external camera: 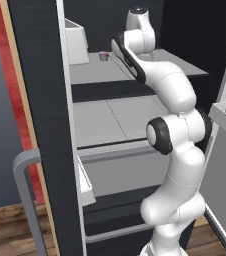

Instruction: Pick the egg and butter from the fridge and place them by the bowl for mixing.

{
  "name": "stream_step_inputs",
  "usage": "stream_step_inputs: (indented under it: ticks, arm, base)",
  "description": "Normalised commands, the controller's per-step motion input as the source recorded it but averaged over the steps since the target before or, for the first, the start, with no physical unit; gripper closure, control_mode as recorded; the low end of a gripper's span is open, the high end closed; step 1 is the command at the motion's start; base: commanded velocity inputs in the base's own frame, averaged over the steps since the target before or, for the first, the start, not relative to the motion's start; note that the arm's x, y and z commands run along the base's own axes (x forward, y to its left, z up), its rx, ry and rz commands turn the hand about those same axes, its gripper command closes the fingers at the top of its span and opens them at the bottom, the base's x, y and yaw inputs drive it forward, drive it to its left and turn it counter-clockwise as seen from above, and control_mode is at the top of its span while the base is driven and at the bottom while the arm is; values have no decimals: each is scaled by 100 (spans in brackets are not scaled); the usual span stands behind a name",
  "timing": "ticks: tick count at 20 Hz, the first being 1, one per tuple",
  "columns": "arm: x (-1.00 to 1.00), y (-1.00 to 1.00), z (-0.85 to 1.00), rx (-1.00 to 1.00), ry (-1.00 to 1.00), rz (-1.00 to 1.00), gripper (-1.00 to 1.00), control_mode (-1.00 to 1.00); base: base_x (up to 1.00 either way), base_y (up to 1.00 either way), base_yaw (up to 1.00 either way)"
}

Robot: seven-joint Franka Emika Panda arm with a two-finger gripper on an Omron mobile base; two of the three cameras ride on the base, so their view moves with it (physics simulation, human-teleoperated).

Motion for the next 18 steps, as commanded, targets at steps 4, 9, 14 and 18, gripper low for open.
stream_step_inputs:
  ticks: [4, 9, 14, 18]
  arm:
    - [-4, 0, 7, 0, -16, 0, 100, -100]
    - [-28, 0, 2, 0, -8, 0, 100, -100]
    - [-65, 0, 0, 0, -3, 0, 100, -100]
    - [-92, 0, 2, 0, -2, 0, 100, -100]
  base:
    - [0, 0, 0]
    - [0, 0, 0]
    - [0, 0, 0]
    - [0, 0, 0]
